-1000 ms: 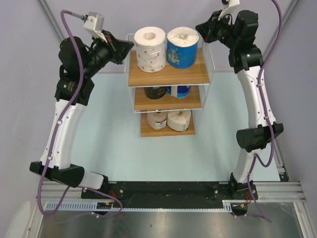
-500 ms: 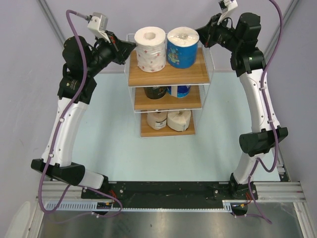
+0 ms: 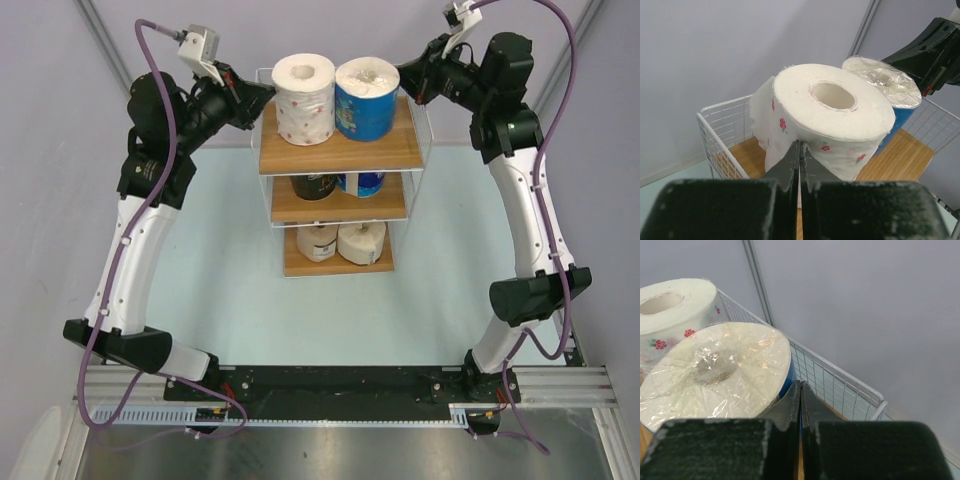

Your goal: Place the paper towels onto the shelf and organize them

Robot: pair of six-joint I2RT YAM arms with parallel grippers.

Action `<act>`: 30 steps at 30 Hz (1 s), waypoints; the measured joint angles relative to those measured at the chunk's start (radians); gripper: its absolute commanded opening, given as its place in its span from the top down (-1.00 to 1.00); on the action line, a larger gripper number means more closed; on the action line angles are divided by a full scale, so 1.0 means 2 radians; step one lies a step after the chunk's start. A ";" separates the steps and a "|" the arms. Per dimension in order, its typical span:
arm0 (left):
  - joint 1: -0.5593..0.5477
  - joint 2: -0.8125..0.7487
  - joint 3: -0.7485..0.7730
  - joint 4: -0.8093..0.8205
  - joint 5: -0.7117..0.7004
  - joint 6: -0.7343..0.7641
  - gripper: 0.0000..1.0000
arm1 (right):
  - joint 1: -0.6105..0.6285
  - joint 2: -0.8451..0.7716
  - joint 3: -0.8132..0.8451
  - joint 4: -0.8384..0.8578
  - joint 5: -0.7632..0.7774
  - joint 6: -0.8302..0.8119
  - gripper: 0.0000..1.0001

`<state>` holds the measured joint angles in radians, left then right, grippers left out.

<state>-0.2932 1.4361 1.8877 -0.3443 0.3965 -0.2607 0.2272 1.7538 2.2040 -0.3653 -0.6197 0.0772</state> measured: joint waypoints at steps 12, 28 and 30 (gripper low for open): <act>-0.011 0.013 0.011 0.002 0.000 0.000 0.99 | -0.014 -0.040 -0.045 0.009 -0.007 0.000 1.00; -0.017 -0.006 -0.001 -0.005 -0.038 0.009 0.99 | -0.026 -0.084 -0.110 0.056 0.015 0.016 1.00; -0.017 -0.016 -0.005 -0.005 -0.046 0.009 0.99 | -0.033 -0.100 -0.138 0.079 0.031 0.030 1.00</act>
<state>-0.3271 1.4036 1.8782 -0.3542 0.3050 -0.2432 0.1604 1.5532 1.9274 -0.2073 -0.5587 0.1371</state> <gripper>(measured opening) 0.005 0.009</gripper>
